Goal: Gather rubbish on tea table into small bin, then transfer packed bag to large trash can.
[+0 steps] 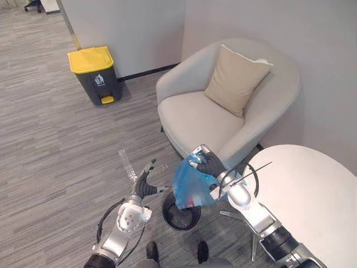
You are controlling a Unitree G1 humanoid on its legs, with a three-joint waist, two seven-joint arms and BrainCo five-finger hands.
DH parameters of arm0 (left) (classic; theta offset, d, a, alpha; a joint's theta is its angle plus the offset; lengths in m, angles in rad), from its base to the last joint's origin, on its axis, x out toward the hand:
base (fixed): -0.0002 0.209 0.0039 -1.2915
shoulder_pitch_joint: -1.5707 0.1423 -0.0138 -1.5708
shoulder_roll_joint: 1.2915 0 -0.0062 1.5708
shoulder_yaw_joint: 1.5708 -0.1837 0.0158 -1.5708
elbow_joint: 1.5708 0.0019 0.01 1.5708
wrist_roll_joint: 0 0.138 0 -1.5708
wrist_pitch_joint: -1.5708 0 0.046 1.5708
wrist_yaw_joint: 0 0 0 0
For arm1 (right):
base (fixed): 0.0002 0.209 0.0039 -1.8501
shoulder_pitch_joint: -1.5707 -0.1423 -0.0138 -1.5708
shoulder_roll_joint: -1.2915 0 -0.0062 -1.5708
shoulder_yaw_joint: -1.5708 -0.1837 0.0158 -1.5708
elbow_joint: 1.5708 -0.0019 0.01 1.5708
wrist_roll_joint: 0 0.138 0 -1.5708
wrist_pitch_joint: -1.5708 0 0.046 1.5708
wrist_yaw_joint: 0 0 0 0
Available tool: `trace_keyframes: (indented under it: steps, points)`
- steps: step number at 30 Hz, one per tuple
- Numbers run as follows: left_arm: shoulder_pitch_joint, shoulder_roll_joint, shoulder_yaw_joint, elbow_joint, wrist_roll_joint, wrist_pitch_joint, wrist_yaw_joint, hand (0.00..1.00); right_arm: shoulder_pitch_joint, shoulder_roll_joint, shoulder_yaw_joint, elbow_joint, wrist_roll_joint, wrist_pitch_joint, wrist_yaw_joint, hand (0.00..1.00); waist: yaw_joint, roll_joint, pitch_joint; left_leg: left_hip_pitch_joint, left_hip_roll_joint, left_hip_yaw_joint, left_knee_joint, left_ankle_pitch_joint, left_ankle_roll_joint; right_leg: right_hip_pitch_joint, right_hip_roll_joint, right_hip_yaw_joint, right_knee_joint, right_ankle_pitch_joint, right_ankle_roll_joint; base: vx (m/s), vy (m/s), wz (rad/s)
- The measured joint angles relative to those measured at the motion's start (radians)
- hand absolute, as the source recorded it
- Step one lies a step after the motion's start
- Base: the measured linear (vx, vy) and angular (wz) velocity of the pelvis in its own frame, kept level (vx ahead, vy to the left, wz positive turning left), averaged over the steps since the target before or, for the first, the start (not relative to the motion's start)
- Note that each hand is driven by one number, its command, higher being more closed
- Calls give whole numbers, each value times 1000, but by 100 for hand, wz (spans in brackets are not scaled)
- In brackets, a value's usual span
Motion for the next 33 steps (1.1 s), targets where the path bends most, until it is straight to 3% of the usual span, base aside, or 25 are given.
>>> trace_keyframes:
  steps: [7,19,31,33]
  points:
    - [-56,11,-59,-12,17,-14,-21,0,-26,-3,37,0,29,0,18,100,-4,5,-4,9,5,9,-6,4,-3,3,4,12,0,0,-1,-24,-3,-4]
    - [-145,58,-163,-26,174,-19,-43,0,-87,16,113,-47,124,-1,45,100,-11,0,-21,8,5,13,-6,9,-3,7,8,19,-16,15,-1,3,0,-1]
    - [-216,-23,-197,209,186,-17,-39,0,-189,78,202,-35,202,29,59,100,-7,-6,-26,9,13,19,-7,21,-10,3,19,25,-15,22,-8,-3,-1,-1]
    - [-241,-60,-196,321,196,3,-36,0,-228,93,236,-35,261,35,62,100,-7,-13,-31,9,23,22,-7,25,-14,2,22,28,-15,20,-3,-10,-23,-4]
